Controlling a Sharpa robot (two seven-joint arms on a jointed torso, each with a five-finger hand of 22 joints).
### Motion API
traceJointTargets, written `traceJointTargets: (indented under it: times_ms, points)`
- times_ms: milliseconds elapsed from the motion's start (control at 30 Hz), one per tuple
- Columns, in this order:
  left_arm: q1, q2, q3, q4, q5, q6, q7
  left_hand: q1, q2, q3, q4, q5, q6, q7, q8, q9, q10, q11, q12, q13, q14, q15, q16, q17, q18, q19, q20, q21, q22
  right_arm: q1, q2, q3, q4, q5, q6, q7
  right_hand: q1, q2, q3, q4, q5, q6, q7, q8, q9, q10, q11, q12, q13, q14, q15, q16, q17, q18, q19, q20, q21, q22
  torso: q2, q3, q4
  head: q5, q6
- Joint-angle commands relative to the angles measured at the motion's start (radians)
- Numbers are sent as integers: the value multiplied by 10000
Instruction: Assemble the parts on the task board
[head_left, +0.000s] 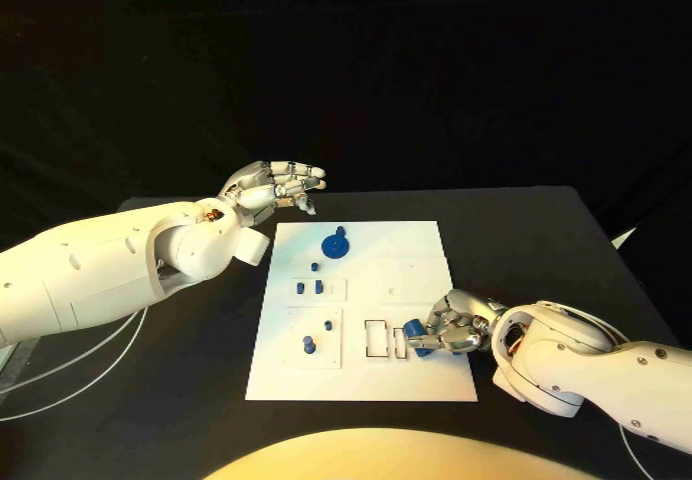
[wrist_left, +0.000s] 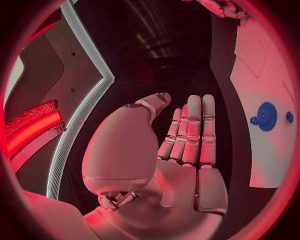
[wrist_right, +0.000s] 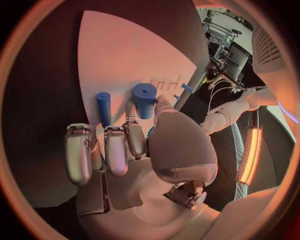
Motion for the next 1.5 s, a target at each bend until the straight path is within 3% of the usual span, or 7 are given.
traceJointTargets:
  times_ms: [33, 267, 400, 567, 833, 1100, 1500]
  points:
    - [4, 18, 7, 18, -4, 204, 88, -77, -24, 26, 56, -25, -54, 532, 64, -9, -57, 13, 64, -15, -64, 21, 68, -13, 130, 27, 4, -68, -8, -160, 123, -94, -138, -467, 993, -417, 294, 20, -111, 3, -63, -44, 14, -16, -755, 60, 2, 27, 168, 694, -74, 70, 836, -184, 728, -106, 77, 2380, -2, -2, 2, 11, -5]
    - [4, 16, 8, 20, -4, 224, 77, -77, -24, 26, 56, -25, -54, 532, 64, -9, -57, 13, 64, -15, -64, 21, 68, -13, 130, 27, 4, -68, -8, -196, 205, -95, -178, -591, 674, -500, 1290, 381, 64, -81, 147, 111, -58, 64, -766, 149, -67, 59, 337, 713, -131, 125, 948, -210, 768, -150, 228, 2415, 0, -3, -10, -12, 5]
    - [4, 13, 8, 19, -4, 226, 68, -77, -24, 26, 56, -25, -54, 532, 64, -9, -57, 13, 64, -15, -64, 21, 68, -13, 130, 27, 4, -68, -8, -201, 166, -95, -134, -563, 276, -463, 1698, 581, 377, -25, 549, 277, -128, 29, -829, 230, -131, 106, 457, 728, -180, 163, 1026, -234, 806, -192, 354, 2446, 4, -2, -7, -9, 12]
    - [4, 8, 8, 14, -4, 227, 59, -77, -24, 26, 56, -25, -54, 532, 64, -9, -57, 13, 64, -15, -64, 21, 68, -13, 130, 27, 4, -68, -8, -199, 28, -91, -21, -282, -326, -370, 1813, 641, 669, 22, 963, 464, -203, 15, -865, 230, -199, 41, 458, 730, -237, 170, 1043, -242, 818, -242, 398, 2456, -5, -3, -6, -7, 31]
    - [4, 10, 7, 9, -4, 242, 40, -81, -12, 23, 76, -28, -65, 534, 86, -10, -68, 14, 85, -16, -72, 23, 74, -15, 131, 31, 7, -89, -21, 34, -258, -44, 534, 118, -1106, -39, 1706, 715, 817, 27, 1047, 577, -248, 25, -870, 238, -236, 1, 451, 735, -265, 182, 1070, -251, 833, -266, 446, 2468, -5, -5, -13, -19, 76]
    - [4, 28, 7, 15, -7, 262, 19, -72, -7, 26, 75, -26, -69, 533, 92, -11, -72, 14, 90, -16, -75, 22, 76, -16, 132, 32, 7, -94, -25, 283, -265, -19, 916, 518, -1153, 31, 1453, 727, 897, 41, 1041, 642, -258, 6, -887, 264, -248, -26, 462, 741, -280, 196, 1106, -257, 842, -286, 475, 2475, 4, -14, 7, -39, 108]
    - [3, 66, 6, 8, -12, 302, 2, -60, 1, 32, 75, -24, -74, 533, 100, -11, -78, 13, 98, -17, -78, 21, 78, -18, 133, 35, 7, -100, -29, 264, 381, -16, 712, 859, -842, -29, 825, 580, 906, 44, 964, 699, -240, -41, -907, 299, -235, -88, 485, 742, -273, 199, 1117, -251, 829, -288, 451, 2467, 3, -2, -7, 38, 122]
